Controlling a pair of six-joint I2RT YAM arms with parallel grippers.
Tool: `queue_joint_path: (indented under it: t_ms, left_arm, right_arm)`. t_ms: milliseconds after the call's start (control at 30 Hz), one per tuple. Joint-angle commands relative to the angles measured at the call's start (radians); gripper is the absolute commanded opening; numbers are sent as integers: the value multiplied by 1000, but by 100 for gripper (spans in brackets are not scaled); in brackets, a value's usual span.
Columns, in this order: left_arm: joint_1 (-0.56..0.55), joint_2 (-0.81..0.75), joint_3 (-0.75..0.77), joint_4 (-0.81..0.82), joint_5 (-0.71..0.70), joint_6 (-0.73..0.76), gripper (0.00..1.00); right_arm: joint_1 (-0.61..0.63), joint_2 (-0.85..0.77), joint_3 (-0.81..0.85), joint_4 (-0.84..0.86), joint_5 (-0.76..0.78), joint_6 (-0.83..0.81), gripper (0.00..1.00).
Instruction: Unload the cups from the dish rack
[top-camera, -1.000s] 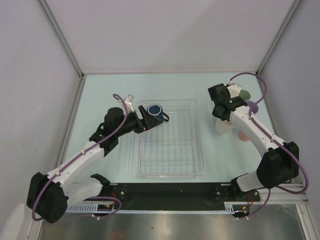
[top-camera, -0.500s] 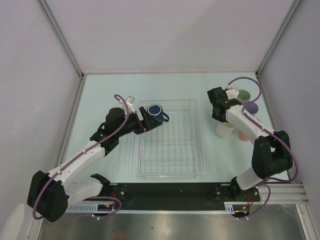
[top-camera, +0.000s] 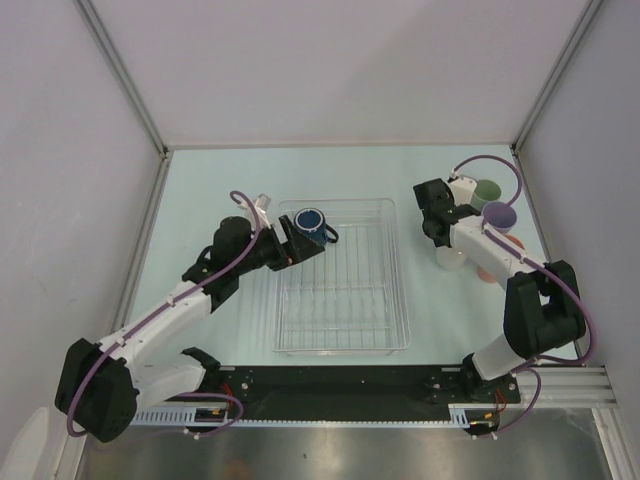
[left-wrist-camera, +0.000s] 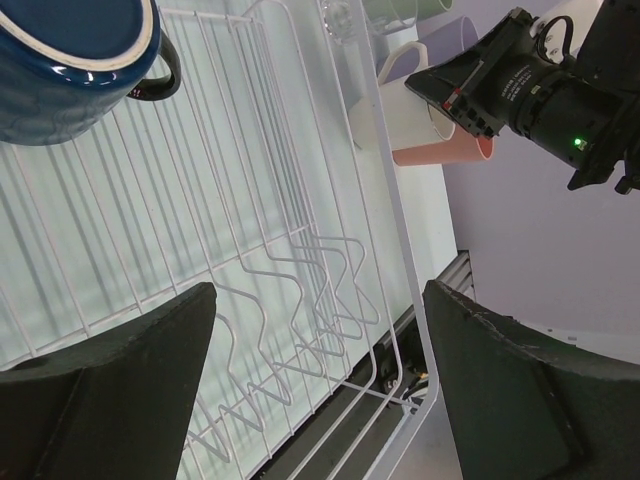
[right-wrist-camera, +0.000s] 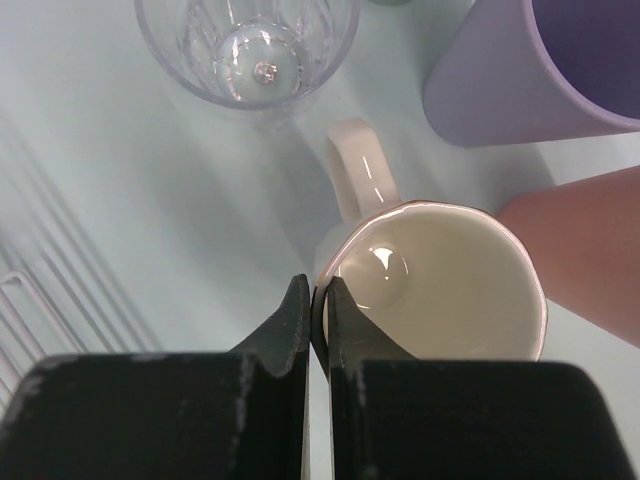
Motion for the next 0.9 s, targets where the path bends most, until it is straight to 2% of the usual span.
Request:
queue_joint_path:
  t_ms: [0,233,433,600,867]
  left_arm:
    - [5,9,-2,15,-9,18,89]
    - [5,11,-6,13,-11,23,89]
    - [5,22,-5,18,-8,23,89]
    - [5,19,-2,25,-9,23,91]
    - [5,12,33,-2,-12,65,93]
  right_arm:
    - [-15,11,-28,63,24,9,0]
    - [-16,13,-32,63,-13,20,0]
    - [-15,-41,-35,53,-37,18,20]
    - [-15,-87,-25,35,-51,18,30]
    - [11,-177,23,10,-77,-2,61]
